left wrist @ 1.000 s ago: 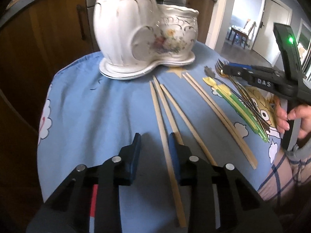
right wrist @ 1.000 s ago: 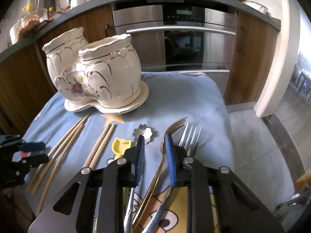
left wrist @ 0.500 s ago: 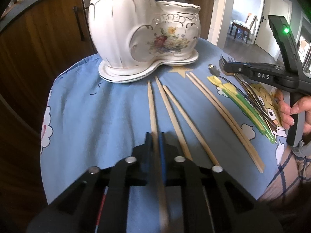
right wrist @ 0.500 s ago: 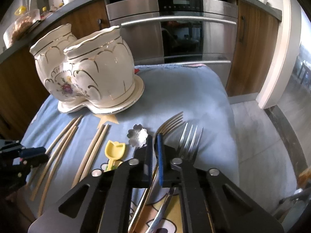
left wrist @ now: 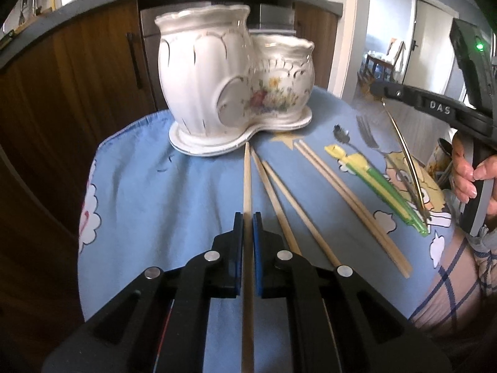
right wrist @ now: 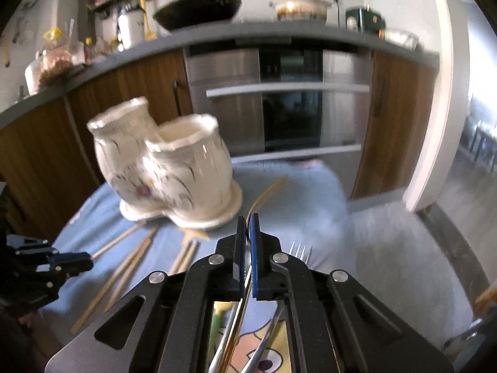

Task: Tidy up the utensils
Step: 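Lift chopstick over tall pot with left tool while right carries fork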

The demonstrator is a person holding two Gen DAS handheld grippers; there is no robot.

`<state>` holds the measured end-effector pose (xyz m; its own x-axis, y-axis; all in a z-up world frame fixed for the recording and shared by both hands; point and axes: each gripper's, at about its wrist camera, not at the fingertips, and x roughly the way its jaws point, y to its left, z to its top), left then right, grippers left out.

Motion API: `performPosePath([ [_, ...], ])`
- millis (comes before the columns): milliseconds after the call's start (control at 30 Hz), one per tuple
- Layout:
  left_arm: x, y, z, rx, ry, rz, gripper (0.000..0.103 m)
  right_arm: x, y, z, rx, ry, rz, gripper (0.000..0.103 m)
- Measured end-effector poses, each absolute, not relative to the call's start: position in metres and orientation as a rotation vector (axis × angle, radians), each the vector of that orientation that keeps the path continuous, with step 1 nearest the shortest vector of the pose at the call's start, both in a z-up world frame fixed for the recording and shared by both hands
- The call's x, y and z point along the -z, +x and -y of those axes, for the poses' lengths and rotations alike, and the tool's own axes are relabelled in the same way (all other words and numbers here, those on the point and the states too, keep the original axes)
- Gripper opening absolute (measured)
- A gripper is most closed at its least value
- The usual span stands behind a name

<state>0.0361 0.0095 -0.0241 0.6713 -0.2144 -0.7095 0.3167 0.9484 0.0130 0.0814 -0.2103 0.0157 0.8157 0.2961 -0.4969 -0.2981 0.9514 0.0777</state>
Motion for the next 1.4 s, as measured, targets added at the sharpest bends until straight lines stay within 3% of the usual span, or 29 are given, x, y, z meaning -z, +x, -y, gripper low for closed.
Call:
performPosePath([
  [300, 0.015, 0.025, -0.012, 0.323, 0.140, -0.757, 0.006, -0.052, 0.039, 0.207, -0.282, -0.061, -0.346, 0.003],
  [600, 0.039, 0.034, -0.006, 0.331, 0.210, -0.927, 0.012, -0.078, 0.019, 0.205, -0.308, -0.047, -0.265, 0.003],
  [800, 0.040, 0.038, -0.005, 0.324, 0.228, -0.934, 0.006, -0.092, 0.011, 0.204, -0.333, -0.034, -0.226, 0.003],
  [967, 0.027, 0.028, -0.006, 0.356, 0.228, -0.874, 0.006, -0.098, 0.009, 0.205, -0.354, -0.016, -0.212, 0.003],
  [1400, -0.065, 0.024, -0.011, 0.415, 0.157, -0.500, 0.006, -0.121, 0.040, 0.197, -0.384, 0.048, -0.130, 0.003],
])
